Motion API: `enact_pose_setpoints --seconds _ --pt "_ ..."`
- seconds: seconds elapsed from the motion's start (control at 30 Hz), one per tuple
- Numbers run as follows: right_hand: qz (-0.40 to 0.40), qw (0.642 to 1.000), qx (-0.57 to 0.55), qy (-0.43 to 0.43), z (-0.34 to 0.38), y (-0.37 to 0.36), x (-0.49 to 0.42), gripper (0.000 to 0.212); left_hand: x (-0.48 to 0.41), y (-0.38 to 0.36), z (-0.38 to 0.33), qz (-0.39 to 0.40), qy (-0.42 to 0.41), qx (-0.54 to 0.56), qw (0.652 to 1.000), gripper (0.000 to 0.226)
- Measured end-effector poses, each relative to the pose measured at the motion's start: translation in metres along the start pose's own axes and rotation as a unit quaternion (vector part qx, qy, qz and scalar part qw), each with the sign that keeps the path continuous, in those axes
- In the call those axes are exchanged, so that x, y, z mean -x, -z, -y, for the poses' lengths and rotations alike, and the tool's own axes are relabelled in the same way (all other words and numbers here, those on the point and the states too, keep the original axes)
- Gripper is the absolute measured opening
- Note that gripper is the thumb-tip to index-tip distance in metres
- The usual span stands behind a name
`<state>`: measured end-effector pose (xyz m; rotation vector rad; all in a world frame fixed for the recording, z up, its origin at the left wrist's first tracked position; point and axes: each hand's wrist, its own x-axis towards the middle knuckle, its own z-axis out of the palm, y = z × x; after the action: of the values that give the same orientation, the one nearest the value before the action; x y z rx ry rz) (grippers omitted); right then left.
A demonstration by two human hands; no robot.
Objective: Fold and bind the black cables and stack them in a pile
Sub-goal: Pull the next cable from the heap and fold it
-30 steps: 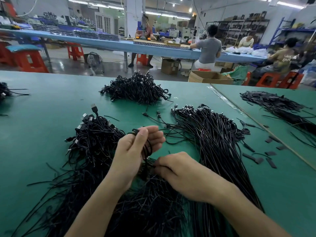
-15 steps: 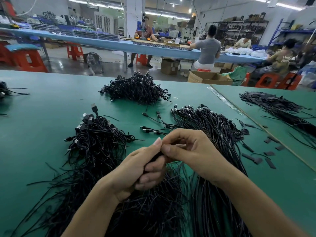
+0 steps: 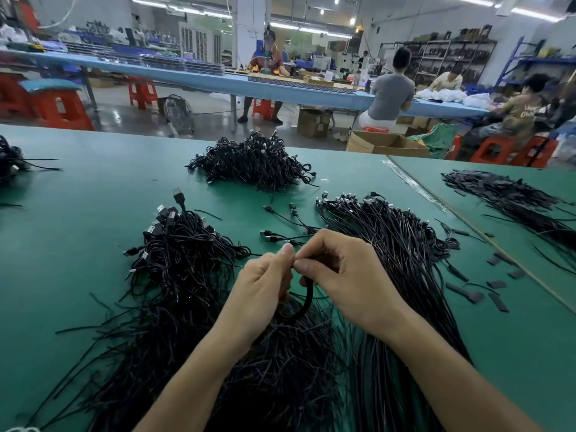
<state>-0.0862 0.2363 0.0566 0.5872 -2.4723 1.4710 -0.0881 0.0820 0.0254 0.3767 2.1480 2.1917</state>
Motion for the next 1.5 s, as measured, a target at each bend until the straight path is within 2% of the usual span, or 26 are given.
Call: enact_pose_setpoints --seconds 0.07,0.13,0.17,0.23,0.3,0.4,0.5,0.57,0.67,0.8,0.93,1.07,1.17,1.23,1.3,1.37,1.5 --pt "-0.005 1.0 -0.011 0.013 0.002 -0.006 -0.002 0.015 -0.001 0.001 -0.001 0.017 0.058 0.069 0.996 0.05" --pt "-0.011 1.0 -0.014 0.026 0.003 -0.012 -0.004 0.016 -0.001 0.004 -0.002 0.094 0.142 0.161 0.972 0.05" --pt "-0.014 0.999 -0.01 0.029 0.002 -0.014 -0.006 0.017 0.0 0.005 -0.001 0.117 0.173 0.177 0.962 0.054" --pt "-0.014 1.0 0.002 0.026 -0.004 -0.015 -0.009 0.015 -0.002 0.007 0.006 0.093 0.196 0.137 0.967 0.056" --pt "-0.003 1.0 0.03 0.0 -0.014 -0.011 -0.012 0.011 -0.005 0.008 0.01 0.035 0.184 0.094 0.978 0.059" --pt "0.082 0.983 0.131 -0.099 -0.038 -0.001 -0.008 0.027 -0.009 0.013 0.012 -0.051 0.148 0.112 0.981 0.064" --pt "0.217 0.915 0.312 -0.135 -0.056 0.002 0.007 0.023 -0.011 0.019 0.011 -0.113 0.12 0.117 0.979 0.061" --pt "0.265 0.879 0.378 -0.122 -0.061 0.0 0.015 0.025 -0.012 0.021 0.01 -0.138 0.108 0.108 0.979 0.059" --pt "0.278 0.872 0.39 -0.102 -0.063 -0.005 0.018 0.029 -0.012 0.023 0.009 -0.166 0.09 0.093 0.978 0.056" --pt "0.265 0.87 0.409 -0.081 -0.062 -0.007 0.017 0.025 -0.012 0.023 0.01 -0.193 0.057 0.075 0.977 0.051" --pt "0.23 0.885 0.4 -0.063 -0.065 -0.004 0.018 0.019 -0.012 0.021 0.009 -0.207 0.046 0.062 0.975 0.056" --pt "0.14 0.938 0.31 -0.069 -0.063 0.001 0.017 0.029 -0.012 0.017 0.008 -0.198 0.077 0.076 0.974 0.073" --pt "-0.001 0.983 0.177 -0.055 -0.047 -0.003 0.012 0.018 -0.009 0.013 0.004 -0.17 0.072 0.073 0.98 0.075" --pt "-0.098 0.992 0.062 -0.054 -0.032 -0.007 0.008 0.014 -0.006 0.009 0.001 -0.132 0.059 0.075 0.987 0.069" --pt "-0.175 0.979 -0.083 -0.057 -0.015 -0.011 0.004 0.014 -0.003 0.006 -0.002 -0.098 0.054 0.073 0.991 0.065" --pt "-0.204 0.95 -0.226 -0.066 0.002 -0.015 0.002 0.012 -0.001 0.003 -0.005 -0.064 0.046 0.073 0.994 0.056" --pt "-0.143 0.916 -0.368 -0.068 0.023 -0.026 0.004 0.013 0.003 -0.001 -0.011 -0.023 -0.02 0.092 0.995 0.02"
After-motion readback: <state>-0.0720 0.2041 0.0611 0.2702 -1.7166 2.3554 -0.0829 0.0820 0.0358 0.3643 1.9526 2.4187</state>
